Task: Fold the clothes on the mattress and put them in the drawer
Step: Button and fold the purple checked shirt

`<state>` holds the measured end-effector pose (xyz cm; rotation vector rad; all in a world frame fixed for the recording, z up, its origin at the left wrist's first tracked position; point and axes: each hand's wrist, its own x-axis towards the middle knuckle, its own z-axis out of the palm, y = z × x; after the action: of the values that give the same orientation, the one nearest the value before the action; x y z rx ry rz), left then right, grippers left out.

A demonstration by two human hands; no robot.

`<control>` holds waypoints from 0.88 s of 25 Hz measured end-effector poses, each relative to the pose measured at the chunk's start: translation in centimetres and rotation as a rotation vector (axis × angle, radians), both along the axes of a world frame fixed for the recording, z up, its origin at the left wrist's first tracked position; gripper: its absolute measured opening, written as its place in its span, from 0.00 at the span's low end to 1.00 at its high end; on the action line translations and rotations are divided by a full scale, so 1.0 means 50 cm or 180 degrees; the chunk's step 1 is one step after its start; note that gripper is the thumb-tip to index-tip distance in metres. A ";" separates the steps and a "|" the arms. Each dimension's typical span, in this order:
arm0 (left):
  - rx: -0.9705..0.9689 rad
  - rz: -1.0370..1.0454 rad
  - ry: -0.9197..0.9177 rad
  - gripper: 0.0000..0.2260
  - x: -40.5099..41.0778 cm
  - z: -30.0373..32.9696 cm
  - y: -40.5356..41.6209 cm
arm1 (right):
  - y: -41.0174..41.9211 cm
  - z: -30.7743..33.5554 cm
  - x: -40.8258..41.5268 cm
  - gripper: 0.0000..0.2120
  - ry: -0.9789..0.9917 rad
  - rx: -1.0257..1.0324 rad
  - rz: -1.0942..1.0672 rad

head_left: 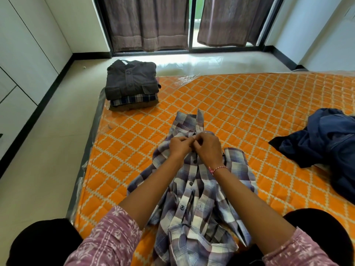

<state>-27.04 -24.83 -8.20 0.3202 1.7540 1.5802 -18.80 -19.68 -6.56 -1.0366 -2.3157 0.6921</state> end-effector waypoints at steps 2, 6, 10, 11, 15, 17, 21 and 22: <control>-0.0160 0.0053 0.0198 0.11 0.003 0.001 0.010 | 0.002 0.001 -0.001 0.07 -0.0119 0.0119 -0.0033; -0.0202 0.0066 0.0623 0.16 0.006 0.007 0.016 | 0.019 0.014 -0.011 0.08 -0.0406 -0.0039 0.0101; -0.0064 0.0148 -0.0085 0.17 0.018 -0.004 0.005 | 0.051 0.040 0.006 0.15 0.0100 -0.1855 0.0376; -0.0019 0.0098 -0.0242 0.17 0.019 -0.006 0.003 | 0.054 0.042 0.012 0.15 0.0148 -0.2096 0.0426; 0.0008 -0.0276 -0.0023 0.13 0.003 0.007 0.004 | 0.048 0.022 0.015 0.12 0.0168 -0.1237 0.0261; -0.0101 -0.0380 0.0370 0.12 -0.004 0.013 0.010 | 0.038 0.007 0.012 0.08 0.0183 -0.0923 0.0119; -0.0145 -0.0294 0.0586 0.12 -0.006 0.007 0.020 | 0.030 0.008 0.006 0.07 0.0335 -0.0969 -0.0048; -0.0089 -0.0202 0.0399 0.12 0.000 0.007 0.022 | 0.028 0.010 0.003 0.07 0.0400 -0.1113 -0.0116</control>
<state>-27.06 -23.75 -7.85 0.4657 1.8406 1.5177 -18.66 -18.29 -6.06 -1.1445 -2.1073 1.1424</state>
